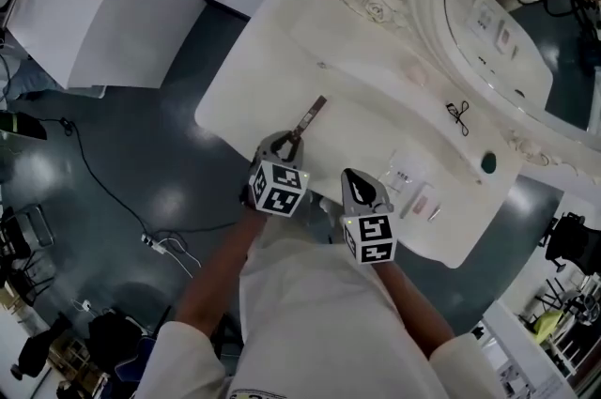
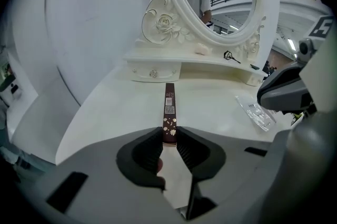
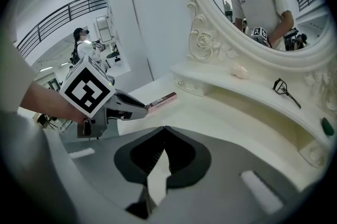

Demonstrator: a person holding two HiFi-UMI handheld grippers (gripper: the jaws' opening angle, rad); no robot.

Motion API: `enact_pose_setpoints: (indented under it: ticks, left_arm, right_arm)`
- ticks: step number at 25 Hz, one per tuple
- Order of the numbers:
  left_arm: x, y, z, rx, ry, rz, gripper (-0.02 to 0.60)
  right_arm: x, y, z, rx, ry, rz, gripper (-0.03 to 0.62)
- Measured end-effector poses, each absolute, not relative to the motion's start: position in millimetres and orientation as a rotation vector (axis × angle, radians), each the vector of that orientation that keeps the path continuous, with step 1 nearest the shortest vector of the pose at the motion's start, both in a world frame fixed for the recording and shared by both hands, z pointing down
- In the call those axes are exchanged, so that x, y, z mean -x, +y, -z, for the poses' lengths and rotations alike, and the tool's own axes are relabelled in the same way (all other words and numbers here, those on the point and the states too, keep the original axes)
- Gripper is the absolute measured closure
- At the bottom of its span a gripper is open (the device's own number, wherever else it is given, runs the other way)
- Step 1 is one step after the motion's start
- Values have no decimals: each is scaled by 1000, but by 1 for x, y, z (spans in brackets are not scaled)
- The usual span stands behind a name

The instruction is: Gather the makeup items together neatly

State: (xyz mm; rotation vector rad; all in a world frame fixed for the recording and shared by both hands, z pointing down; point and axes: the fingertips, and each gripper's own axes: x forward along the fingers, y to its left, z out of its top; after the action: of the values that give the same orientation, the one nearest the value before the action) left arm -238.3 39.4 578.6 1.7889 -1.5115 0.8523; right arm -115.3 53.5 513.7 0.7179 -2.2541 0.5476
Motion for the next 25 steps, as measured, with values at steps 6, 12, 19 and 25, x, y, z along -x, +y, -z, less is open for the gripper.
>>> enact_pose_setpoints:
  ticks: [6, 12, 19, 25]
  left_arm:
    - [233, 44, -572, -1755, -1542, -854, 497]
    - [227, 43, -561, -1754, -1561, -869, 497]
    - [219, 48, -553, -1748, -1558, -889, 497]
    - [205, 56, -551, -1733, -1540, -881, 497]
  right_arm:
    - [103, 46, -503, -719, -2279, -524, 591]
    - [89, 43, -499, -735, -2290, -521, 591]
    - [80, 41, -493, -768, -2300, -527, 591]
    - [69, 39, -489, -811, -2310, -542, 591]
